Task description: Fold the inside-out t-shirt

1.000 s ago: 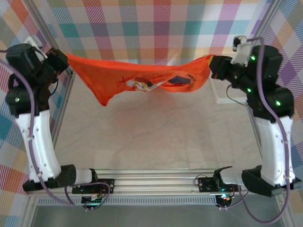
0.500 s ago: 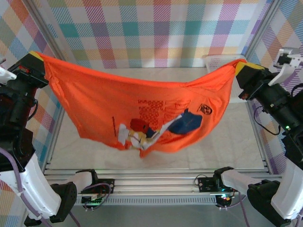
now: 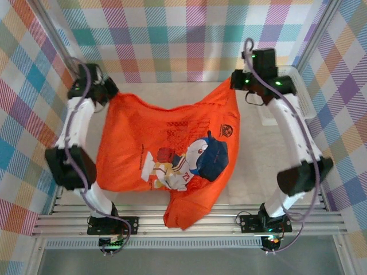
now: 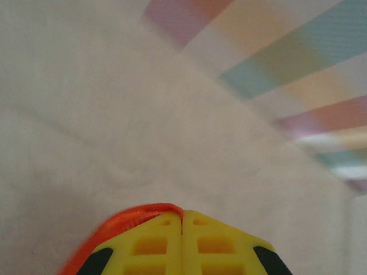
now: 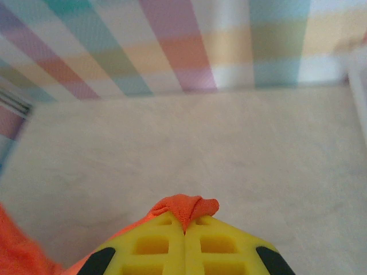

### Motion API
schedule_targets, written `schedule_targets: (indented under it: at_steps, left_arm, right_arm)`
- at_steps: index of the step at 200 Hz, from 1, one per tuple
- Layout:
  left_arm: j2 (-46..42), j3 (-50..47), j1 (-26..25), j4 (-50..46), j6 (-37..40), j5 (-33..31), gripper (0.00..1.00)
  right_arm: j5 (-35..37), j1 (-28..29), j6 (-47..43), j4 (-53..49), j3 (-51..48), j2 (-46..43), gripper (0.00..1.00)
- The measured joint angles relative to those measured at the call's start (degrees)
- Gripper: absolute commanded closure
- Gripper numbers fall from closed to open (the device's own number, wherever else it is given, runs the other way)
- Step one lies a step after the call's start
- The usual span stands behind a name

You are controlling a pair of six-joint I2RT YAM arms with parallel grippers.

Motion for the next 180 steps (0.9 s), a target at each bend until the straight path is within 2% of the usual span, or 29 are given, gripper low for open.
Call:
schedule_targets:
  at_steps: [30,61,99,131,136,146,152,162,180]
  left_arm:
    - [11.7,-3.9,-1.9,2.0,-1.7,0.0,1.00]
    - [19.4,-2.3,-2.2,3.8,-2.3,0.0,1.00]
    - [26.5,6.8,-2.1,3.5,-2.3,0.3,1.00]
    - [28.8,16.1,-1.4,1.5,-2.4,1.0,1.00]
    - [29.4,18.1,-1.2,1.1,-2.5,1.3,0.92]
    - [30.9,23.0,-0.6,-0.1,-2.7,2.1,0.63]
    - [32.4,26.6,-0.2,-0.8,-2.8,2.7,0.54]
    - [35.0,32.2,0.4,-2.2,-2.7,3.8,0.45]
    - [38.0,38.1,1.6,-4.5,-2.7,5.8,0.43]
  right_arm:
    - [0.2,-0.8,1.7,3.1,-5.2,10.1,1.00]
    - [-0.6,-0.9,3.7,5.4,-11.8,13.1,1.00]
    - [-0.6,-0.9,4.5,7.7,-13.4,13.1,1.00]
    - [0.4,-0.9,4.5,8.4,-12.7,13.2,1.00]
    - [0.6,-0.9,4.5,8.4,-12.3,13.2,1.00]
    - [0.8,-0.9,4.6,8.2,-11.2,13.6,1.00]
    - [0.9,-0.9,4.6,8.2,-10.3,13.9,1.00]
    - [0.8,-0.9,4.7,8.3,-9.0,14.4,1.00]
    - [-0.1,-0.9,5.1,8.3,-8.3,14.5,1.00]
